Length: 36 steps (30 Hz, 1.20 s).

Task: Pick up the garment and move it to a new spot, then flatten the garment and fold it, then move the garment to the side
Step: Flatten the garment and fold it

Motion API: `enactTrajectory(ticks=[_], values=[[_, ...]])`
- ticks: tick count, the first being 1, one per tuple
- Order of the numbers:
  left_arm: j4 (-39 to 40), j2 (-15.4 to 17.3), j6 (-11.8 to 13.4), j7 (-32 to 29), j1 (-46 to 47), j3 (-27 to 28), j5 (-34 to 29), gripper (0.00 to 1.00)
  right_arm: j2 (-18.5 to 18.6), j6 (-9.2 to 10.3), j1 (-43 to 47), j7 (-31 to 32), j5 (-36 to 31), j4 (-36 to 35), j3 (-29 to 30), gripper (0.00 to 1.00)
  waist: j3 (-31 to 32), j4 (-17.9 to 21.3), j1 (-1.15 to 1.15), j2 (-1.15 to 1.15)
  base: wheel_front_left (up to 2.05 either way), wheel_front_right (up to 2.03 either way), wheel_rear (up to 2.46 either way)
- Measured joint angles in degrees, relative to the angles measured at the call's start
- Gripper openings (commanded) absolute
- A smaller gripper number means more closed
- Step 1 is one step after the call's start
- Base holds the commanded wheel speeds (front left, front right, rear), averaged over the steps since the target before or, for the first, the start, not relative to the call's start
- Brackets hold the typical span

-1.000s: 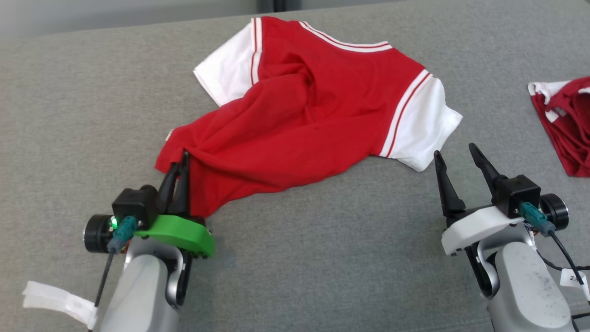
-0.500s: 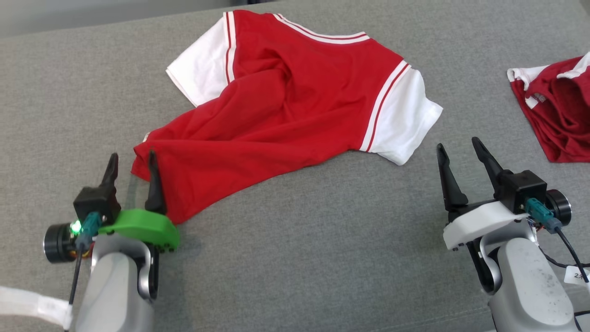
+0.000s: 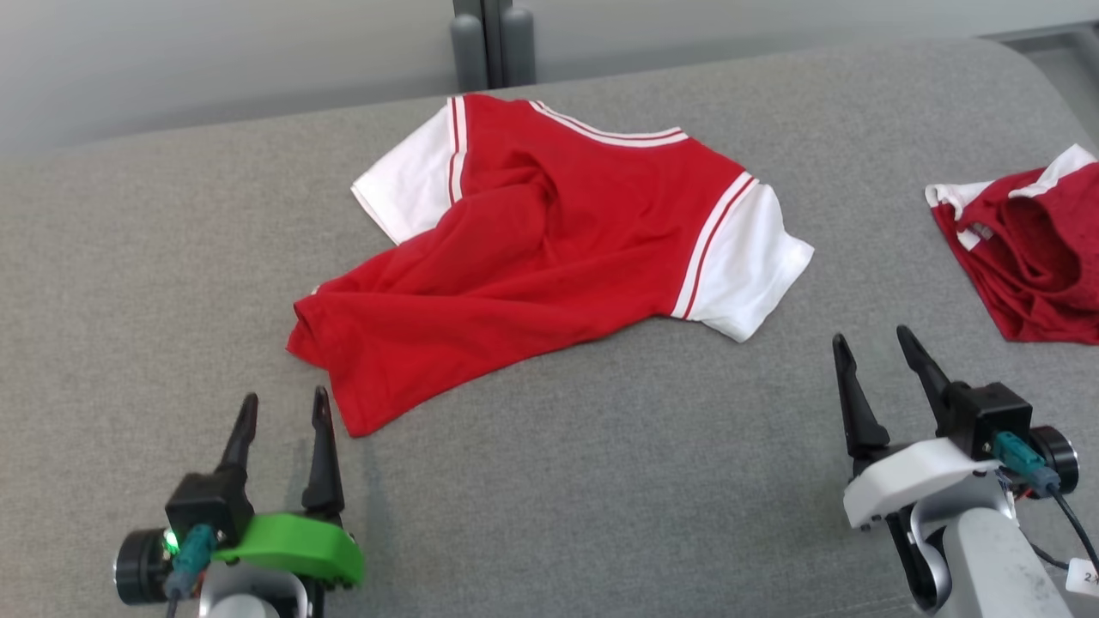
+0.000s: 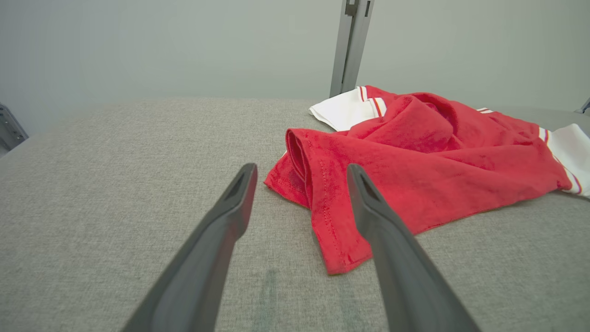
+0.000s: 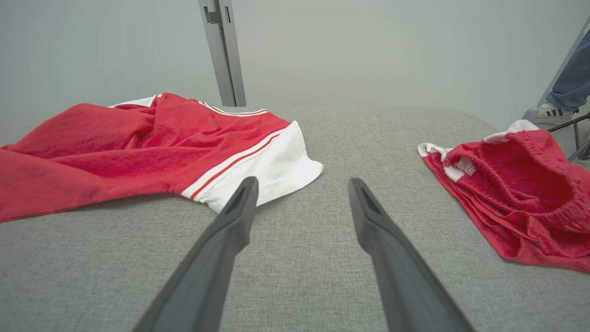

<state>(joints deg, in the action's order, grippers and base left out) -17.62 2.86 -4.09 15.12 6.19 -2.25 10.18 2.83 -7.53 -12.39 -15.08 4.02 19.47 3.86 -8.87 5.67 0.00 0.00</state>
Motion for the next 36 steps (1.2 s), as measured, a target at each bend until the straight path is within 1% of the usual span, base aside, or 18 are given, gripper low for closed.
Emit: enactTrajectory(ticks=[8, 16, 24, 30, 36], values=[[1.15, -0.01, 0.74, 0.0, -4.85, -3.1, 0.94, 1.0, 0.0, 0.0, 3.33, 0.0, 0.15, 0.18, -0.81, 1.0, 4.55, -0.29, 0.0, 0.0, 0.0, 0.0, 0.0], [0.87, -0.01, 1.14, 0.01, -5.64, -4.66, 1.86, 1.0, 0.0, 0.0, 4.29, 0.0, 0.49, 0.07, -1.31, 1.0, 6.15, -0.59, 0.0, 0.0, 0.0, 0.0, 0.0], [-0.53, -0.02, 1.13, 0.01, -4.97, -4.83, 2.82, 1.0, 0.01, 0.0, 3.37, 0.0, 0.58, -0.73, -1.83, 1.0, 4.26, -0.49, 0.0, 0.0, 0.0, 0.0, 0.0], [-3.49, -0.03, 0.51, 0.01, -0.64, -5.31, 3.41, 1.0, 0.01, 0.0, 0.82, 0.0, 0.56, -1.62, -2.03, 1.0, 0.95, -0.45, 0.0, 0.0, 0.0, 0.0, 0.0], [-7.04, -0.03, 0.24, 0.0, 4.64, -6.44, 3.98, 1.0, 0.0, 0.0, -2.97, 0.0, 0.23, -2.03, -1.92, 1.0, -3.68, -0.43, 0.0, 0.0, 0.0, 0.0, 0.0]])
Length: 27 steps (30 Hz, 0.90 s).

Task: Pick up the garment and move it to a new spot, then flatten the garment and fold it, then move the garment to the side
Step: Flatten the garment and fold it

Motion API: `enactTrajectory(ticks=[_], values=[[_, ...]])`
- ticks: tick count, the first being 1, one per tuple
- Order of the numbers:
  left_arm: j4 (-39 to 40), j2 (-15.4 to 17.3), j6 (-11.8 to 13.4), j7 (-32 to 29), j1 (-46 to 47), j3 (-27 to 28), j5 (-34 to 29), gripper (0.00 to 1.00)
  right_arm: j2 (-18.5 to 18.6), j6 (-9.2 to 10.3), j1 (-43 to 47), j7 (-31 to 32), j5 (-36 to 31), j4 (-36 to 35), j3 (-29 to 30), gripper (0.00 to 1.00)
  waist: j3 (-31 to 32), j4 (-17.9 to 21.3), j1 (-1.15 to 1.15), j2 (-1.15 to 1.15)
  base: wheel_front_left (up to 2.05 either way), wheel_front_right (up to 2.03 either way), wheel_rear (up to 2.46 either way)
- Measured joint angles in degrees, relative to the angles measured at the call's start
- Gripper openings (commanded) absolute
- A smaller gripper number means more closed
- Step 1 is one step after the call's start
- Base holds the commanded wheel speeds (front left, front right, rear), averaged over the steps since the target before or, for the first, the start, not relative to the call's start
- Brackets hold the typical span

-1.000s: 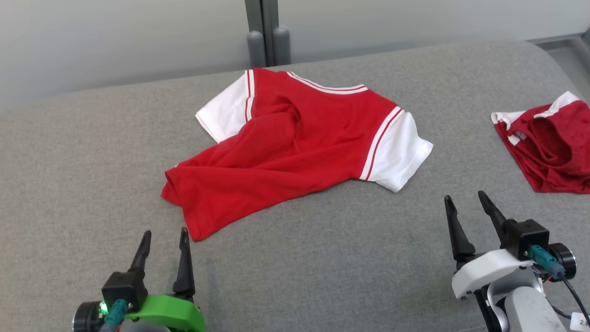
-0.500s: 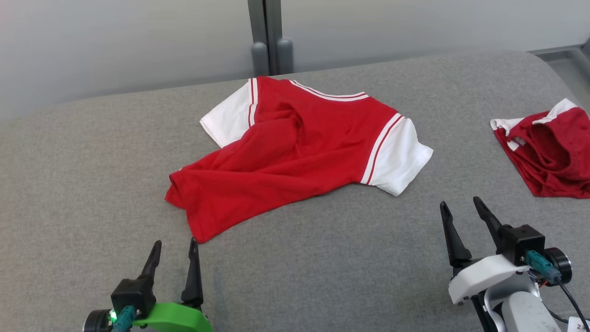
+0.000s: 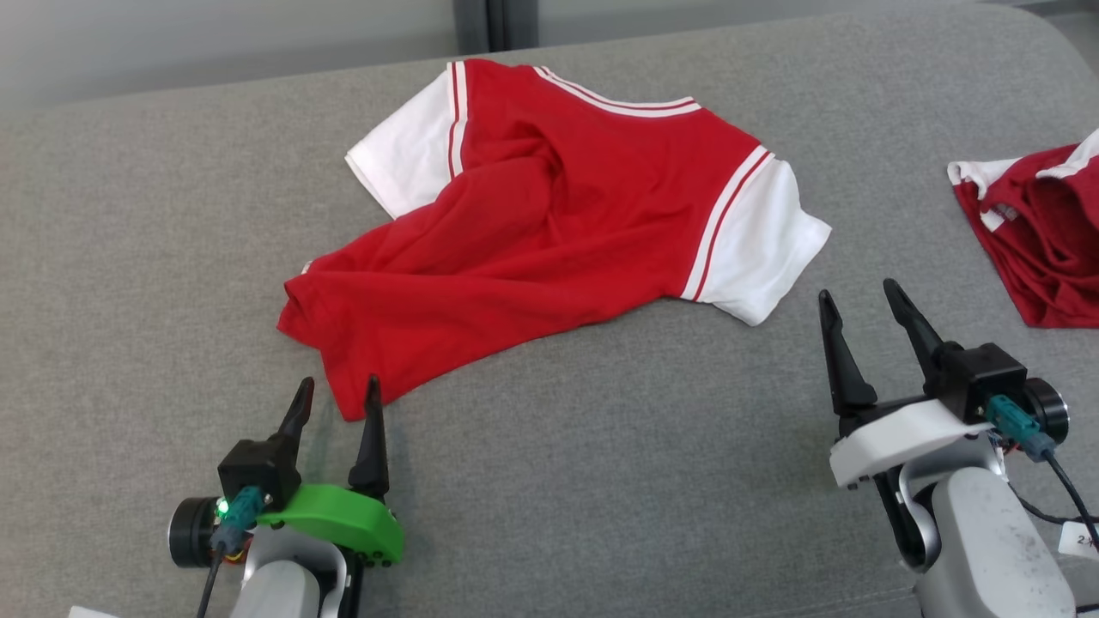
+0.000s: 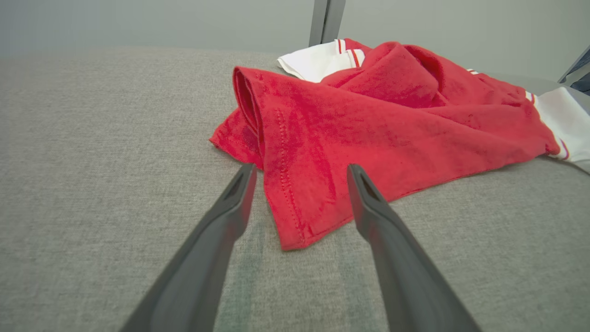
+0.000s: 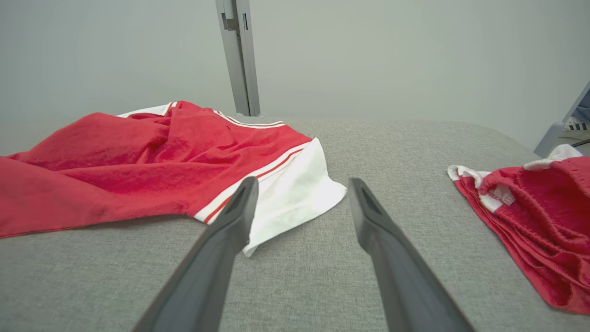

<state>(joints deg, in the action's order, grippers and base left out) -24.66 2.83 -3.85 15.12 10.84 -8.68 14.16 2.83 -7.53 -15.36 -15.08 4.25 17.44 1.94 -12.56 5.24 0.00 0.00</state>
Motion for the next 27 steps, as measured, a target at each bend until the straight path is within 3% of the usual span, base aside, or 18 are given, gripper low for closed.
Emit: enactTrajectory(ticks=[7, 11, 18, 26, 27], values=[[-5.55, -0.03, 2.32, 0.01, 3.16, -0.13, 0.38, 1.0, 0.01, 0.0, -4.78, 0.0, -3.7, 1.7, 1.18, 1.0, -4.5, 0.04, 0.0, 0.0, 0.0, 0.0, 0.0], [-6.27, -0.01, 2.4, 0.15, 5.17, -0.73, 0.42, 1.0, 1.07, 0.0, -9.46, 0.0, -6.79, 5.17, 2.4, 1.0, -6.62, -0.1, 0.0, 0.0, 0.0, 0.0, 0.0], [-5.47, 0.0, 2.01, 0.46, 7.53, -2.26, 0.85, 1.0, 3.74, 0.0, -18.73, 0.0, -11.13, 14.59, 6.65, 1.0, -10.06, -1.4, 0.0, 0.0, 0.0, 0.0, 0.0], [-5.21, -0.05, 1.78, 0.86, 8.94, -4.69, 2.14, 1.0, 3.72, 0.0, -22.71, -0.11, -14.27, 25.55, 9.1, 1.0, -12.51, -3.95, 0.0, 0.0, 0.0, 0.0, 0.0], [-5.22, -0.08, 1.65, 0.92, 9.07, -4.91, 2.38, 1.0, 3.76, 0.0, -23.17, -0.16, -14.34, 26.51, 9.39, 0.69, -12.72, -4.16, 0.0, 0.0, 0.0, 0.0, 0.0]])
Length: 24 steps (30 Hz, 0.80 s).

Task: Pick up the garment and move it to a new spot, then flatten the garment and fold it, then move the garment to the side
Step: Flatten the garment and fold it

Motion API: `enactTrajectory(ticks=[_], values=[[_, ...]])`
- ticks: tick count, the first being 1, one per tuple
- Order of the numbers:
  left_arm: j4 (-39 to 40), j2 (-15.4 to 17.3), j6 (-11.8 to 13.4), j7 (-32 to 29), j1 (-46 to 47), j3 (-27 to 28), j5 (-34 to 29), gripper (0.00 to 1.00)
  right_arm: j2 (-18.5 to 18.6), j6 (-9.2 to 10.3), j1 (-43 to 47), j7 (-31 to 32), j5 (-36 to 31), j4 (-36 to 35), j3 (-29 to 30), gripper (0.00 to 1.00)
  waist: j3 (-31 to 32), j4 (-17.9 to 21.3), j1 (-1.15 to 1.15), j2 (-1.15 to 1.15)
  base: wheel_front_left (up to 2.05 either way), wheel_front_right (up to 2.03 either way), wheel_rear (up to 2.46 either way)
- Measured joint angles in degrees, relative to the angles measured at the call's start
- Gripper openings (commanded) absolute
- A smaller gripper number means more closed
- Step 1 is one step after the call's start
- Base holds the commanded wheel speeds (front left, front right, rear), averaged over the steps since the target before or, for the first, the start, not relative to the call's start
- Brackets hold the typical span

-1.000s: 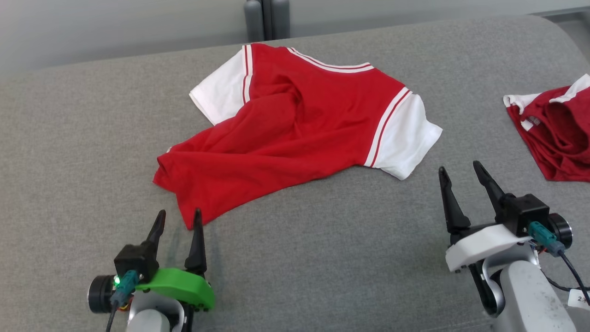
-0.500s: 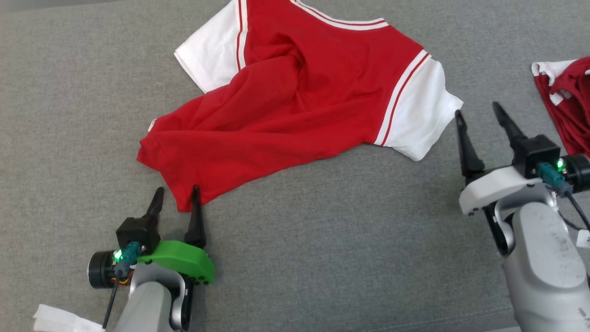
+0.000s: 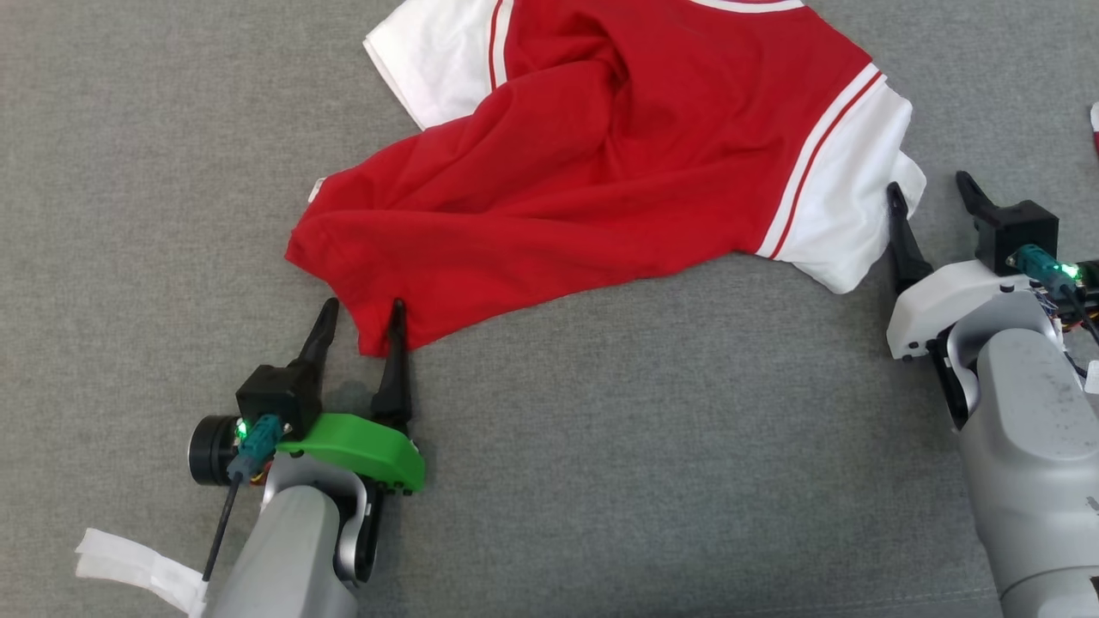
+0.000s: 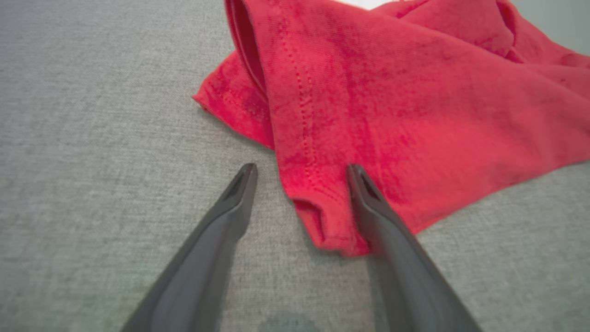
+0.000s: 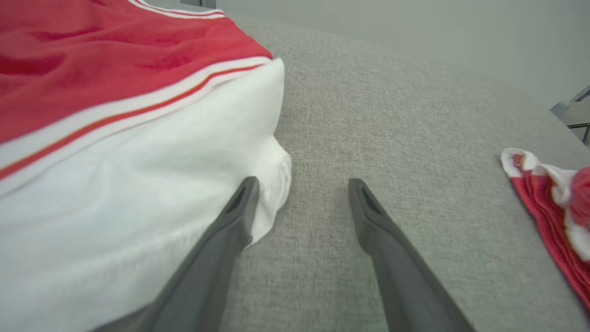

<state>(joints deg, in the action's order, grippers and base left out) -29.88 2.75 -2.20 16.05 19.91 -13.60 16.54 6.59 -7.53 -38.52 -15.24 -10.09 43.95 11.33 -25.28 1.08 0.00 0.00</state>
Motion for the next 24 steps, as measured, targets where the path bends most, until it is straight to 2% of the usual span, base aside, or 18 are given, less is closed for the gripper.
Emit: enactTrajectory(ticks=[1, 2, 3, 4, 8, 15, 24], values=[[-0.1, 0.0, -0.2, 0.02, 0.12, -0.15, 0.08, 1.0, 0.07, 0.0, -0.32, -0.05, -0.01, 0.58, 0.05, 0.31, -0.14, -0.16, 0.0, 0.0, 0.0, 0.0, 0.0], [-0.31, 0.0, -0.34, 0.2, 0.21, -0.41, 0.42, 0.79, 0.04, 0.0, -0.63, -0.22, 0.0, 1.2, 0.2, 0.0, -0.24, -0.33, 0.0, 0.0, 0.0, 0.0, 0.0], [-0.56, 0.0, -0.38, 0.2, 0.42, -0.64, 0.58, 0.31, -0.01, 0.0, -0.79, -0.32, 0.13, 1.48, 0.4, 0.0, -0.28, -0.43, 0.0, 0.0, 0.0, 0.0, 0.0], [-0.77, 0.0, -0.58, 0.2, 0.54, -0.78, 0.64, 0.0, -0.08, -0.01, -0.8, -0.35, 0.27, 1.59, 0.38, 0.0, -0.26, -0.44, 0.0, 0.0, 0.0, 0.0, 0.0], [-2.22, 0.16, -1.47, 0.2, 0.74, -1.05, 1.45, 0.0, -0.25, -0.01, -0.45, -0.12, 1.86, 1.21, 0.36, 0.0, 0.38, -0.26, 0.0, 0.0, 0.0, 0.0, 0.0], [-2.5, 0.19, -3.22, -0.36, -1.34, -1.36, 3.48, 0.0, -0.64, 0.0, 5.6, 0.11, 7.87, -4.9, 0.01, 0.0, 3.64, 0.23, 0.0, 0.0, 0.0, 0.0, 0.0], [7.86, 0.01, -4.6, -0.91, -5.6, 2.34, 3.25, 0.0, -1.21, 0.0, 13.15, 0.11, 20.67, -17.6, -2.13, 0.0, 10.58, 1.09, 0.0, 0.0, 0.0, 0.0, 0.0]])
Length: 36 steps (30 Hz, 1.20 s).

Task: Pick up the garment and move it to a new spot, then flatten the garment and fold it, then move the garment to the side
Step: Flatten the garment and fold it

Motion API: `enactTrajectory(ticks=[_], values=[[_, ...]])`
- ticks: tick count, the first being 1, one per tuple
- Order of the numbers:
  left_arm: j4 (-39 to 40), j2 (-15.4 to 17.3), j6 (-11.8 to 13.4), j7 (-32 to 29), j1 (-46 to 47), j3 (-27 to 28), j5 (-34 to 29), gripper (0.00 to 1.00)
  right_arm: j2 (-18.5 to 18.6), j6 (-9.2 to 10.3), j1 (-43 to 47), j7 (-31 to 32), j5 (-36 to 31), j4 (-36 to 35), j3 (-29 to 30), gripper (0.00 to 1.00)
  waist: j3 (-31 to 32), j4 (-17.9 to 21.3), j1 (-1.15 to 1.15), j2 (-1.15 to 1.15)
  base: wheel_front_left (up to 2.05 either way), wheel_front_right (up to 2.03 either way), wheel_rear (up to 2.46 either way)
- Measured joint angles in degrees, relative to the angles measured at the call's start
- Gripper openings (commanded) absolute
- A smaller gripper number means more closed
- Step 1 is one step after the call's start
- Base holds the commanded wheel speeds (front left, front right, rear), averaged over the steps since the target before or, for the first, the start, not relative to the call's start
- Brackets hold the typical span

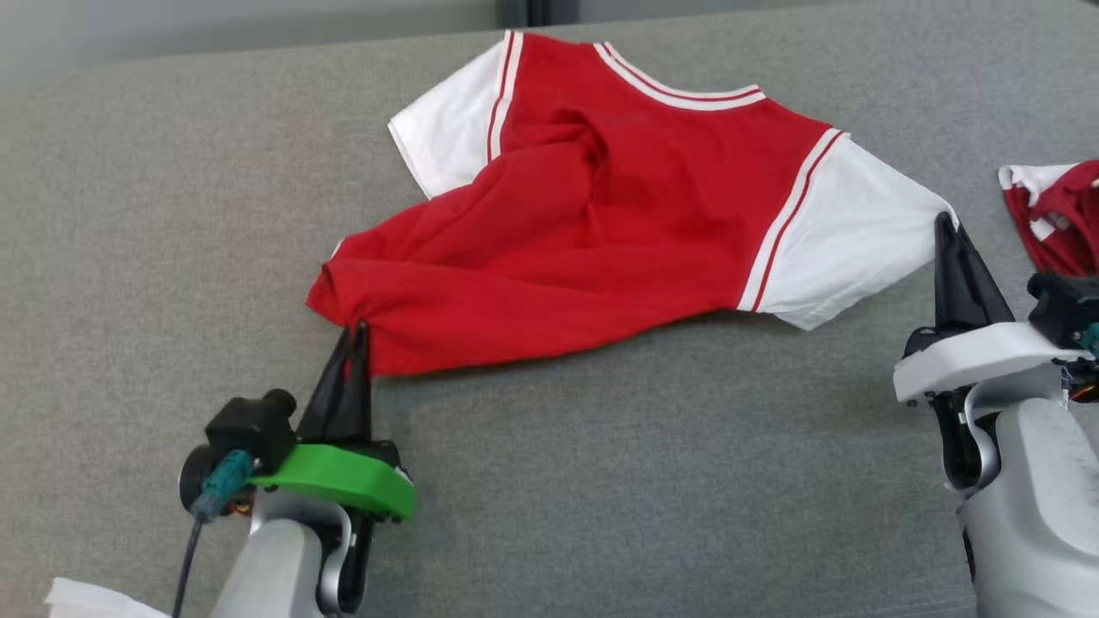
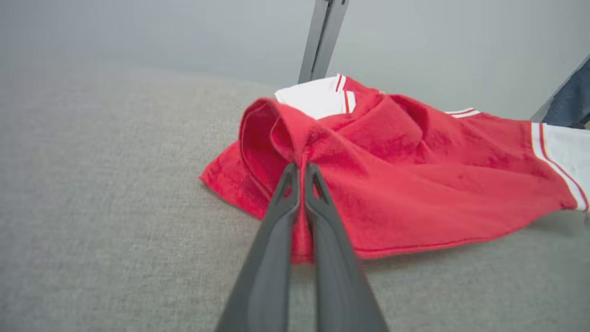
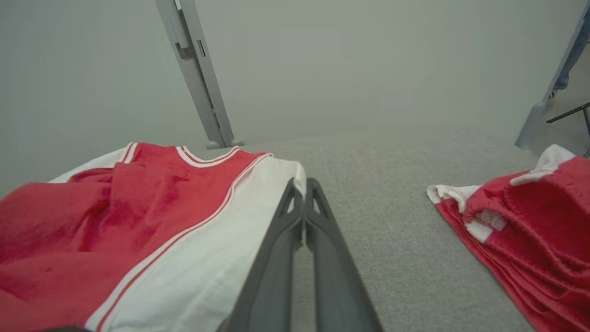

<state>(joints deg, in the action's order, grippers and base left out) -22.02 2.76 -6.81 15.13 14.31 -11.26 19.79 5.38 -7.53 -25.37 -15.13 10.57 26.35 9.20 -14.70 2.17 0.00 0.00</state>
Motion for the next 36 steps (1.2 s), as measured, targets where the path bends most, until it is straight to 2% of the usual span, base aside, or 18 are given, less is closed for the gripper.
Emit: enactTrajectory(ticks=[4, 8, 12, 18, 22, 28, 32, 36], values=[[8.01, 0.37, -0.31, 0.01, -0.27, 2.97, -1.3, 0.0, 0.87, 0.0, 0.79, 0.0, 6.93, -7.37, -1.63, 0.0, 3.21, 0.6, 0.0, 0.0, 0.0, 0.0, 0.0], [15.32, 2.3, -0.49, 0.0, 1.94, 4.37, -1.32, 0.0, 2.48, 0.0, 0.2, 0.01, 13.03, -14.58, -2.98, 0.0, 5.8, 1.28, 0.0, 0.0, 0.0, 0.0, 0.0], [19.23, 5.76, -0.51, -0.16, 6.72, 3.85, 1.13, 0.0, 5.04, 0.0, -3.22, 0.0, 16.95, -20.43, -3.96, 0.0, 7.6, 1.97, 0.0, 0.0, 0.0, 0.0, 0.0], [22.92, 11.04, -0.58, -6.48, 18.55, 5.14, 4.46, 0.0, 10.09, 0.0, -12.29, 2.47, 18.53, -24.94, -4.48, 0.0, 7.37, 2.79, 0.0, 0.0, 0.0, 0.0, 0.0], [21.21, 12.94, -0.58, -11.6, 26.44, 5.82, 5.75, 0.0, 12.49, 0.0, -20.68, 5.36, 17.71, -22.45, -4.08, 0.0, 5.32, 2.89, 0.0, 0.0, 0.0, 0.0, 0.0], [10.96, 13.6, 0.29, -16.1, 36.55, 6.33, 7.2, 0.0, 12.2, -0.04, -34.26, 5.16, 13.29, -9.45, -2.93, 0.0, 0.66, 3.12, 0.0, 0.0, 0.0, 0.0, 0.0], [3.26, 12.73, 1.38, -10.55, 46.66, 7.31, 5.65, 0.0, 11.4, -0.11, -45.78, 1.54, 8.73, -1.16, -1.31, 0.0, -3.05, 3.26, 0.0, 0.0, 0.0, 0.0, 0.0], [-2.21, 11.44, 1.77, -4.38, 55.06, 7.61, 5.13, 0.0, 10.21, -0.13, -54.95, 0.21, 5.42, 1.1, 0.79, 0.0, -6.38, 3.35, 0.0, 0.0, 0.0, 0.0, 0.0]])
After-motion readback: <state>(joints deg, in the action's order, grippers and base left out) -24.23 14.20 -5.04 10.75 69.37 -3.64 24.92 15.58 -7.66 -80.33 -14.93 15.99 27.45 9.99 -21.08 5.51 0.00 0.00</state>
